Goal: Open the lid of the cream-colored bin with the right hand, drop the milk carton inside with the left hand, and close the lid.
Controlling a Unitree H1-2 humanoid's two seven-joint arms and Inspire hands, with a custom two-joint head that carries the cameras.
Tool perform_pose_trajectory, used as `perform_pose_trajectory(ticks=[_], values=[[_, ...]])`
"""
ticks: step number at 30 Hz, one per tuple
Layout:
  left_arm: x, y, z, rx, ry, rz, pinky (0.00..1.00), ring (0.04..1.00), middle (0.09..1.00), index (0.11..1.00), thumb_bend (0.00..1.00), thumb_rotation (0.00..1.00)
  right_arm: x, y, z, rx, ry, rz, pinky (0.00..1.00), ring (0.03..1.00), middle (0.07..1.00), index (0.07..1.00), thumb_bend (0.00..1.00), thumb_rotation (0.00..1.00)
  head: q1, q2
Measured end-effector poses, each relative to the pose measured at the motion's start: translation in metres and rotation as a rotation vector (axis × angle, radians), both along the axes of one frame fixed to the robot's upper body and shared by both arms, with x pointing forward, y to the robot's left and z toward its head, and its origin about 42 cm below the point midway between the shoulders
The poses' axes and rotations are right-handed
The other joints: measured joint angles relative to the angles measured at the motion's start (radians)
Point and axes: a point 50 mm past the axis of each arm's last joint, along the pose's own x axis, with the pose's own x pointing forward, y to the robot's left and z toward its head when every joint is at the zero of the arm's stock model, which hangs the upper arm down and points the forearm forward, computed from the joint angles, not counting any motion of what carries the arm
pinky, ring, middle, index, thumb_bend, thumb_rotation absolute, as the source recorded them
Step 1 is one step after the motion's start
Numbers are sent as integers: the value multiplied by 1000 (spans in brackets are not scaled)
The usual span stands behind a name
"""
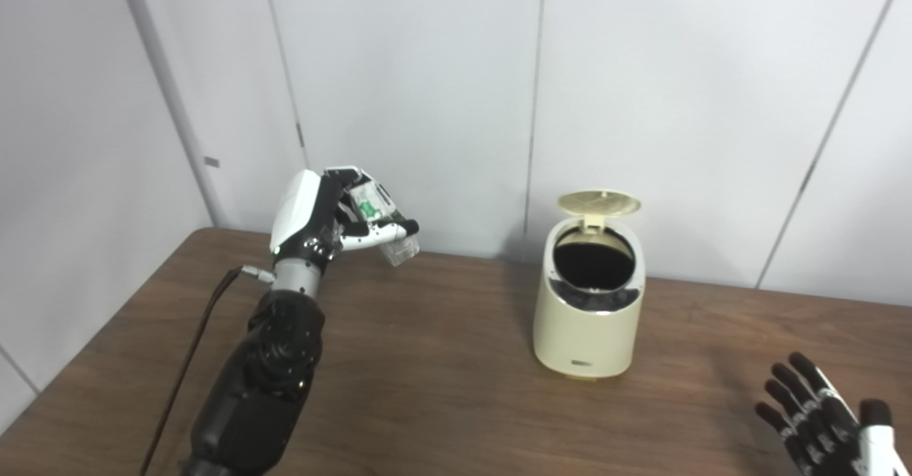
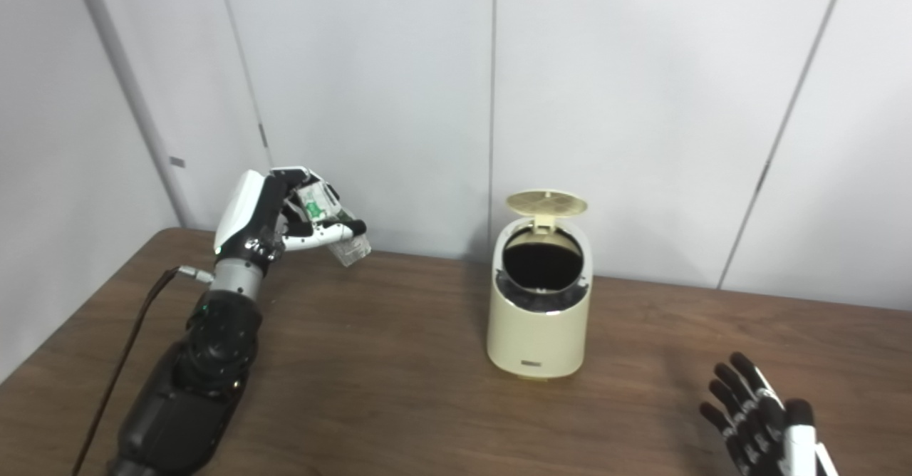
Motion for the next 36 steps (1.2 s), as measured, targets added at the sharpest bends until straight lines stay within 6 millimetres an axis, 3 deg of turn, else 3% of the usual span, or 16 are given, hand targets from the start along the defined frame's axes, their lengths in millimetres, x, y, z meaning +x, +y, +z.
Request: perform_pose_trajectory(ticks=[6,15,26,36], values=[[-9,-34,8,25,-38,-102,336,440,496,481,476,0,-4,10,-13,9,31,-2,872,915,900,907,587,1000,-40,-14],[-26,-54,28,88,-97,-196,331,445,504,480,475,0,-7,20,-17,8,35,-8,848,906,895,901,604,1000,-118,-18],[-34,-77,35,91,-142,-280,323,441,515,489,474,0,-14,37,-9,-3,9,-21,869,920,905,904,623,978,-184,-9],[-25,-92,43,79,-170,-321,332,426,485,487,475,0,-18,50,-5,28,-2,-9,903,926,912,910,627,998,-218,-11]])
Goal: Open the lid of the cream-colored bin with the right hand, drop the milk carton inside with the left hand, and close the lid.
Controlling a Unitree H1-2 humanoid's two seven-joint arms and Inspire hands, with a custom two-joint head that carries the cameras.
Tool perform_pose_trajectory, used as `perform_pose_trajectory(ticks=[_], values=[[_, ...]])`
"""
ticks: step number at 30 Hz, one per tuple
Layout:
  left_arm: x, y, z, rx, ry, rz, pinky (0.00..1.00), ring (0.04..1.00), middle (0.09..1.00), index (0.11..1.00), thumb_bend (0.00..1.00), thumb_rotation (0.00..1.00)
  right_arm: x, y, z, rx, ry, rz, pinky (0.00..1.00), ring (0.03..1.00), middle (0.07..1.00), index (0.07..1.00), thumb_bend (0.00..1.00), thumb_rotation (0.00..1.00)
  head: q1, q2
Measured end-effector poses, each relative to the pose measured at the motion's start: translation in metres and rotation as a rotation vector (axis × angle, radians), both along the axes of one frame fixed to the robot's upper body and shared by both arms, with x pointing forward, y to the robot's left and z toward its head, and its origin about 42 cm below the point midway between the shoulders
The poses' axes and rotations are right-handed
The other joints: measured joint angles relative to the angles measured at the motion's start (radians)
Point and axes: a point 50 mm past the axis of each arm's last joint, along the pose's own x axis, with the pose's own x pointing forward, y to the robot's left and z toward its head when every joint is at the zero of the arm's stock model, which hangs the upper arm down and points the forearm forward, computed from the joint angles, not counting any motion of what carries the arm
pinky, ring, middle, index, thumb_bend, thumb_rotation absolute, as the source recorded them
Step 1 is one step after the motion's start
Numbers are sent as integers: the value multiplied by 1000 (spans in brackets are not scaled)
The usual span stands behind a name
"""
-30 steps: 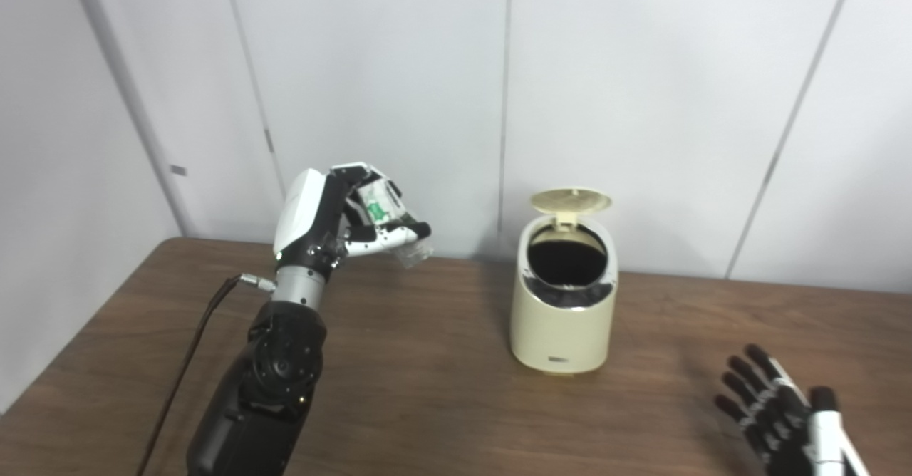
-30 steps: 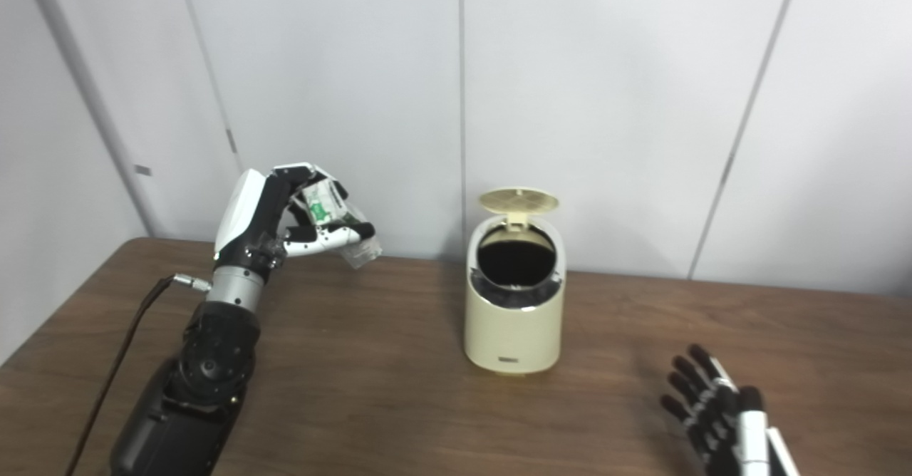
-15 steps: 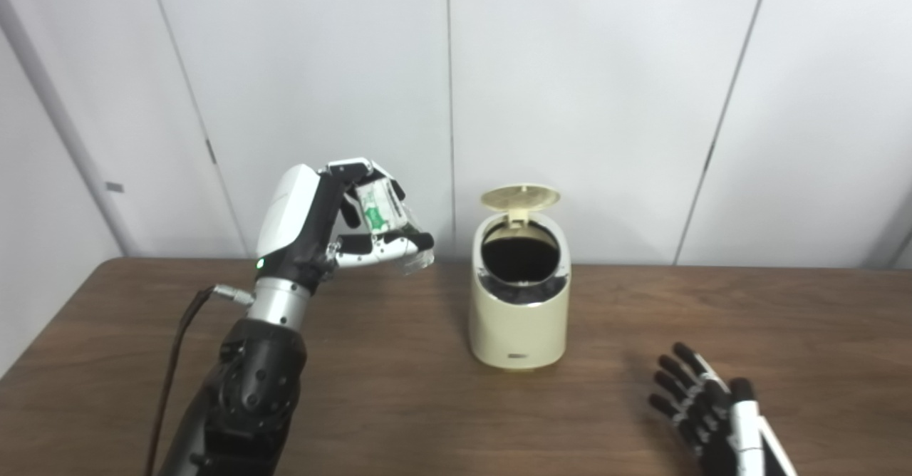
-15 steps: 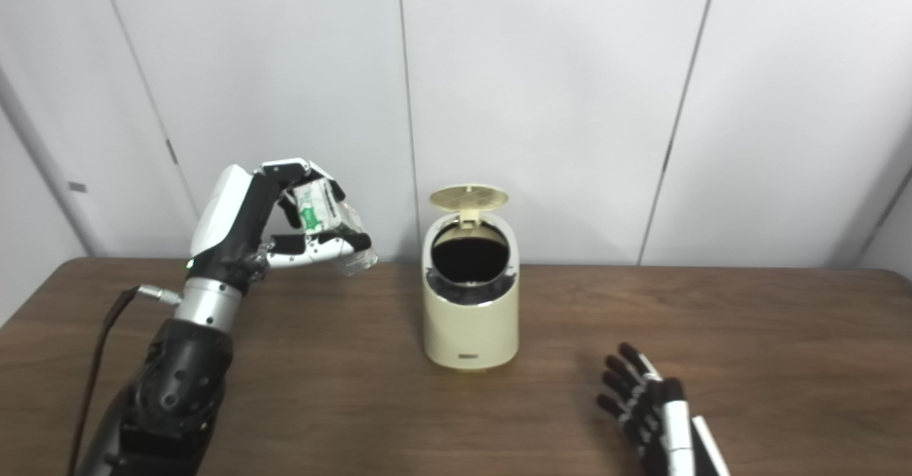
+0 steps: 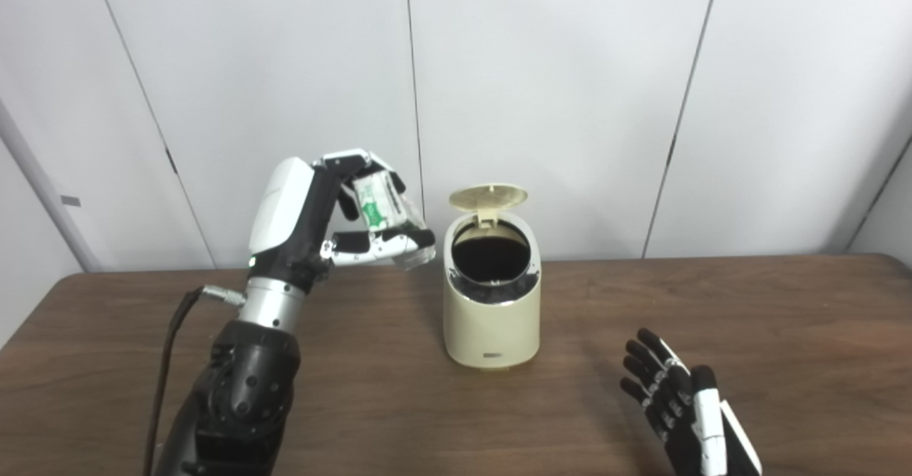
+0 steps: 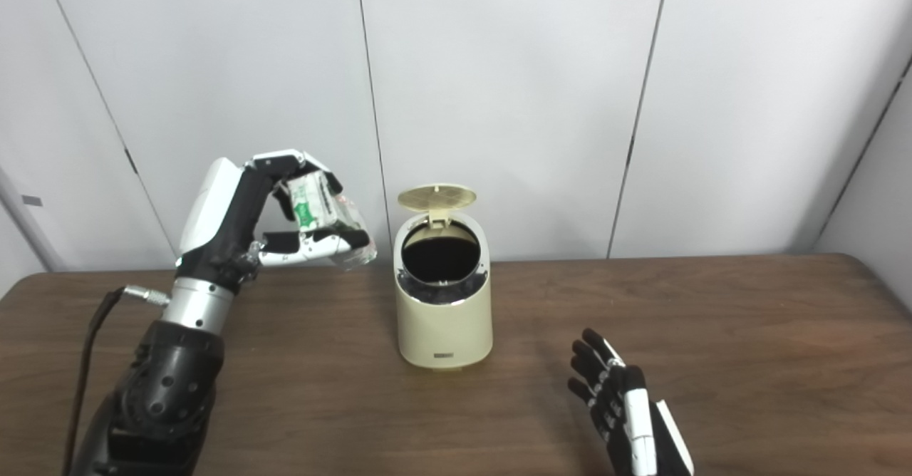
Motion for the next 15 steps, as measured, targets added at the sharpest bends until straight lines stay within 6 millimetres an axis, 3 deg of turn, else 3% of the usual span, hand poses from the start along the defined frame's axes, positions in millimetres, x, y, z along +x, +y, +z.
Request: perform_pose_trajectory(ticks=[15], values=[[21,-38,-14,-46,25,-75,319,445,518,479,474,0,-5,1,8,-14,-29,3,928,937,921,912,633,1000,9,-8]])
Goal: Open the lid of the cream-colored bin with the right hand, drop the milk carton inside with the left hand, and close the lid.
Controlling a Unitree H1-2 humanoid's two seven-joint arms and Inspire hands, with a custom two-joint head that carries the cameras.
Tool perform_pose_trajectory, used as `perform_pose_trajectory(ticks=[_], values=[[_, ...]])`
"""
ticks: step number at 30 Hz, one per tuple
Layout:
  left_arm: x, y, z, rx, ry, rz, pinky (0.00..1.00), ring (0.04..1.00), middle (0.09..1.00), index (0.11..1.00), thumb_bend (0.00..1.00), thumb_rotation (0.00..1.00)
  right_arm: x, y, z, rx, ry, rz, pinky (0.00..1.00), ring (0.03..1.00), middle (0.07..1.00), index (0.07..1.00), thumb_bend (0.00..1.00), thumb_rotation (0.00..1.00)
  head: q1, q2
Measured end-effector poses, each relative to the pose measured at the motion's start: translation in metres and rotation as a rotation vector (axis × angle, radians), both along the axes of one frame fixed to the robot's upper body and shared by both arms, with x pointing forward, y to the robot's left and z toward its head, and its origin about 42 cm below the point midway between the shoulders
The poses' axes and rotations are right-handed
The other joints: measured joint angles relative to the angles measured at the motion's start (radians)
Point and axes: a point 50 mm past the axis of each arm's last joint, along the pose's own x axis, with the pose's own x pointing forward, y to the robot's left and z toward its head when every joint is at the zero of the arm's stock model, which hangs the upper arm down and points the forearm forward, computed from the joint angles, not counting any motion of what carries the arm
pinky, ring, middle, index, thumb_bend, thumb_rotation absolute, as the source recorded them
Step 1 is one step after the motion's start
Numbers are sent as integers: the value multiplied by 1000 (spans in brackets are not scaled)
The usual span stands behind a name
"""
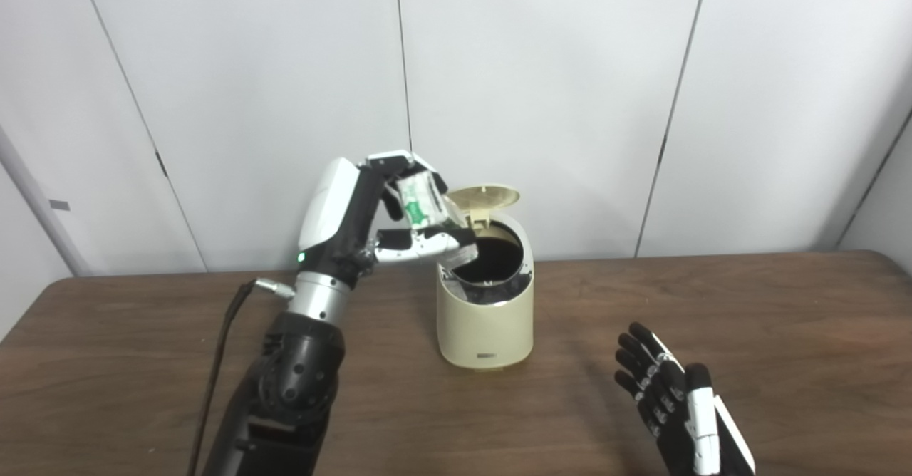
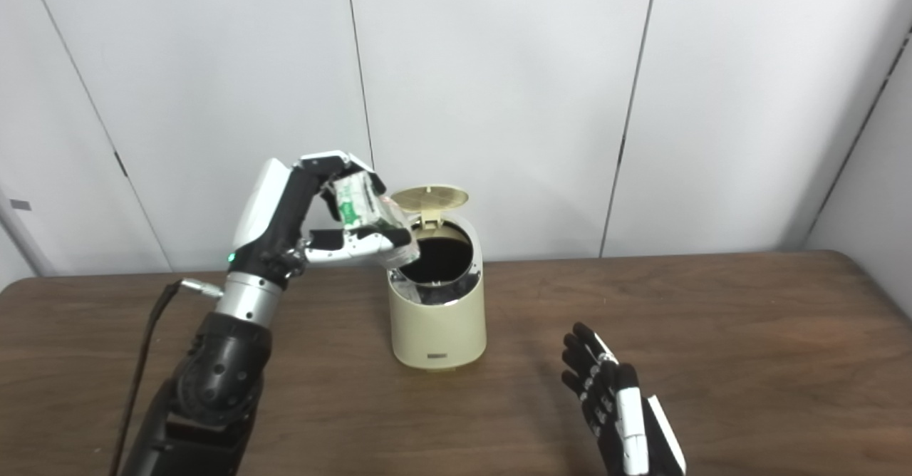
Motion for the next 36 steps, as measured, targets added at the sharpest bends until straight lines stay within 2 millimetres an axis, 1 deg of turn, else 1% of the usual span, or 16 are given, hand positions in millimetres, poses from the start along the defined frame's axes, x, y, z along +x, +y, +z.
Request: perform_pose_trajectory(ticks=[4,5,7,10,11,12,13,15,18,25,29,31,33,36], values=[[8,-6,-3,15,-22,0,320,433,517,481,474,0,0,0,1,-1,-4,0,925,935,918,907,640,1000,0,0],[11,-8,-4,23,-25,-2,321,431,518,481,474,0,0,0,1,-1,-5,0,923,935,919,909,636,1000,15,-3],[13,-11,-6,33,-36,-6,324,428,517,484,474,0,-1,0,2,-1,-5,0,925,935,921,911,633,1000,17,-5],[15,-14,-10,50,-32,-2,357,423,511,490,476,0,-1,0,2,-1,-5,0,928,936,922,914,634,1000,20,-5],[16,-15,-12,53,-27,1,397,424,498,491,478,0,-1,0,2,0,-5,0,928,936,921,914,637,1000,20,-5],[16,-15,-13,60,-23,4,413,425,489,491,479,0,-1,0,1,0,-5,1,927,936,921,912,639,1000,20,-5],[17,-16,-15,67,-22,6,415,424,484,493,479,0,-1,-1,1,0,-5,0,927,934,919,911,643,1000,24,-2],[18,-16,-17,81,-26,7,413,421,479,494,479,0,-1,-1,1,0,-5,0,926,934,918,910,645,1000,23,0],[19,-18,-21,106,-39,7,369,403,472,498,476,0,-1,0,1,0,-5,0,928,934,919,913,654,1000,23,5],[21,-21,-29,144,-51,-2,396,410,504,499,476,0,-1,-1,2,10,-5,1,936,934,917,918,660,1000,23,6],[23,-24,-35,208,-76,-14,379,412,526,493,475,0,-1,-1,2,12,-5,1,935,931,915,919,668,1000,26,3],[24,-24,-38,218,-94,-9,374,408,532,494,474,0,-1,-1,2,12,-5,2,936,932,916,920,662,1000,28,9],[26,-25,-38,226,-112,-11,359,411,537,496,473,0,-1,-2,2,8,-4,2,929,934,916,921,659,1000,28,11],[29,-28,-37,232,-134,-7,362,426,526,487,475,0,-2,-3,2,4,-4,4,925,935,916,918,647,1000,28,11]])
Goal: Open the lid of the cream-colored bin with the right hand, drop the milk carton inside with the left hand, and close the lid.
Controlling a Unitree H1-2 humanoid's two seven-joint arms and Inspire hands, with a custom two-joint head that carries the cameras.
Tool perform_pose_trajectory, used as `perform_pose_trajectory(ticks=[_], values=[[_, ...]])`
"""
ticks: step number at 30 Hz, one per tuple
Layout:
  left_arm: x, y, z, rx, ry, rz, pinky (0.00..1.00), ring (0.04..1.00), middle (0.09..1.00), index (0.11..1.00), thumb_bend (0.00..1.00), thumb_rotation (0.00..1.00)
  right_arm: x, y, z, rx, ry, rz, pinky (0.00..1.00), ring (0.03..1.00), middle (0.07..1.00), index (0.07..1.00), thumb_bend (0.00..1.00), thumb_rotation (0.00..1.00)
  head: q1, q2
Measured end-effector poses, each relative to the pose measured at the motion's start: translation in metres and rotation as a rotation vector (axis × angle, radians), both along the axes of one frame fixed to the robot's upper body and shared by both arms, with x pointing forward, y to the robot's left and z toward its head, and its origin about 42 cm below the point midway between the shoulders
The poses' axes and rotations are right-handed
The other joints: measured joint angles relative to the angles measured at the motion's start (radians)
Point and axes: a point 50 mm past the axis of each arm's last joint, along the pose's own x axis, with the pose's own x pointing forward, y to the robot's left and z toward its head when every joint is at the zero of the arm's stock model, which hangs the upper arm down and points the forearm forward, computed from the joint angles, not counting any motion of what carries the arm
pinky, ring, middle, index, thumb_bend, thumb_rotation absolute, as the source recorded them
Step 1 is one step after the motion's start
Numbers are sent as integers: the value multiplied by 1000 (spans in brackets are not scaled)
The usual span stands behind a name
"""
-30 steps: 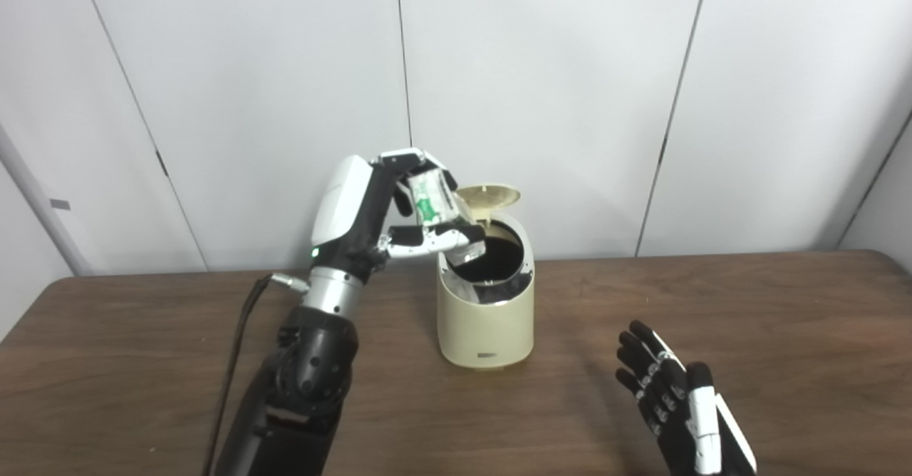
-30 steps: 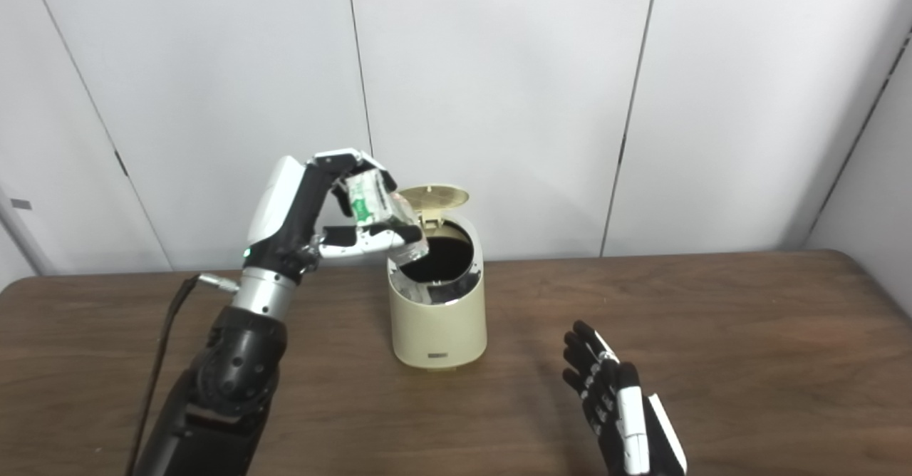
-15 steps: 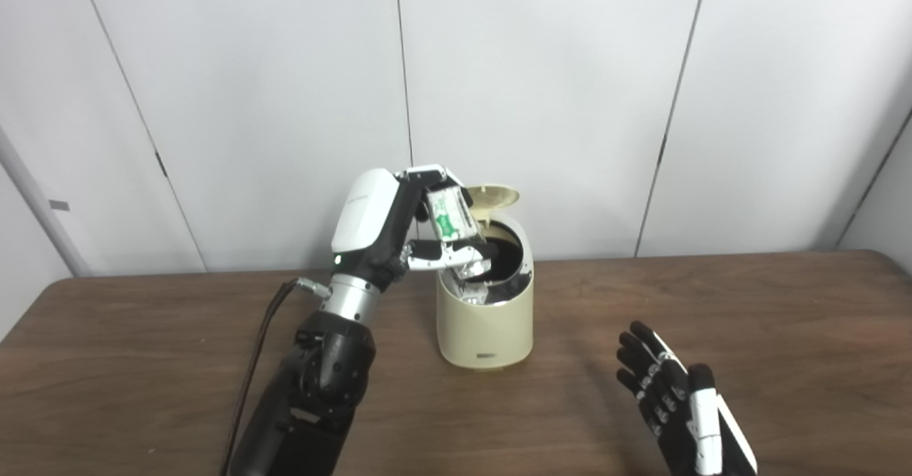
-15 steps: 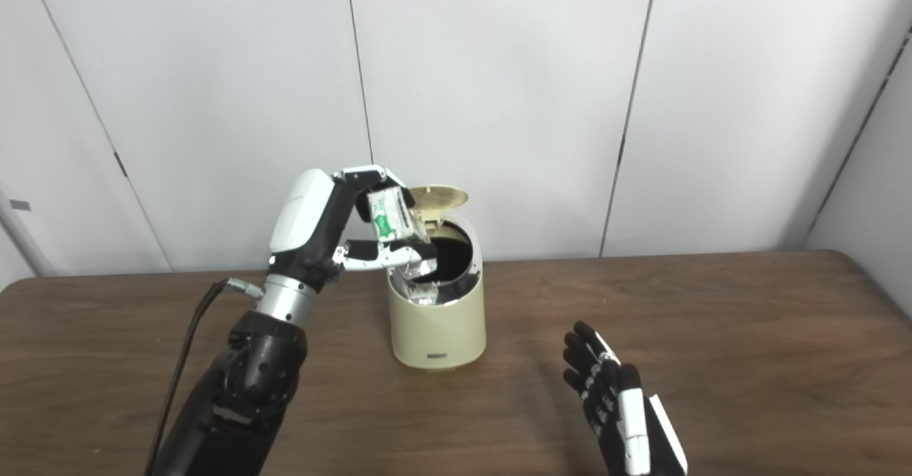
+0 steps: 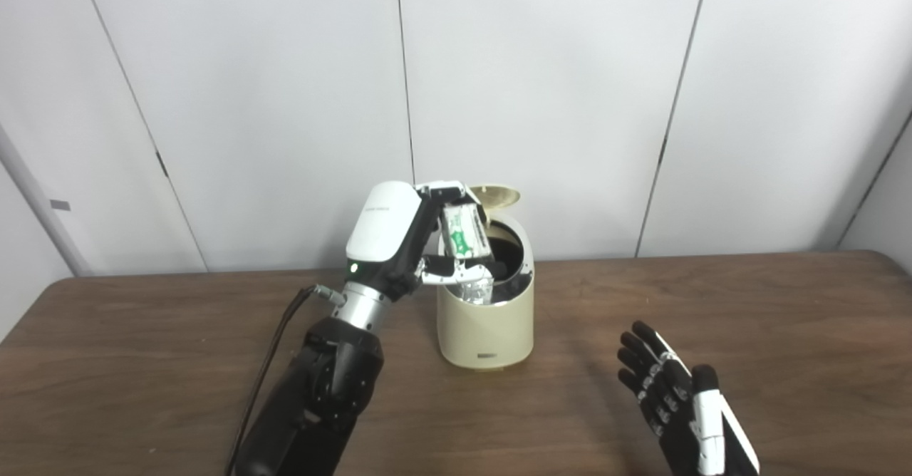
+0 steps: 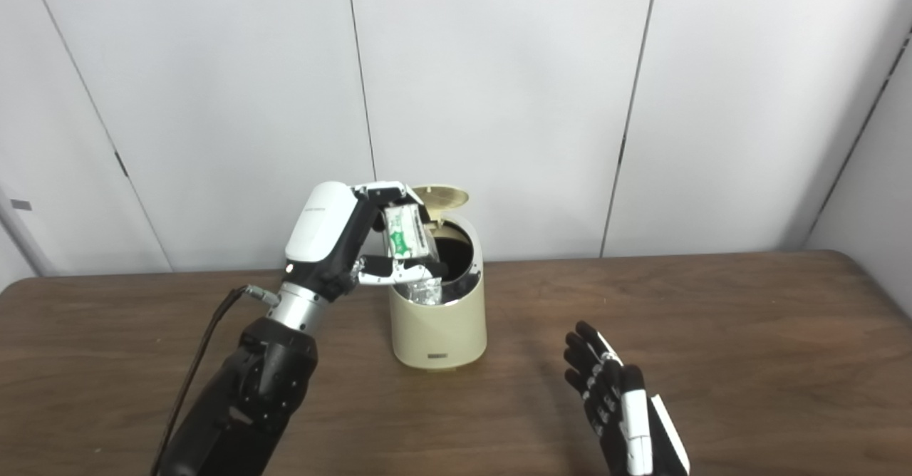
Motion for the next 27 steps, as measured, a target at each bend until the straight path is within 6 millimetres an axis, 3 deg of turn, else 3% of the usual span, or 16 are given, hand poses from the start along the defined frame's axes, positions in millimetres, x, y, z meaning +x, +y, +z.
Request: perform_pose_trajectory(ticks=[27], values=[[13,-7,-16,17,-85,-44,360,439,500,460,477,0,1,0,-2,-9,22,18,941,949,913,919,660,1000,28,-12]])
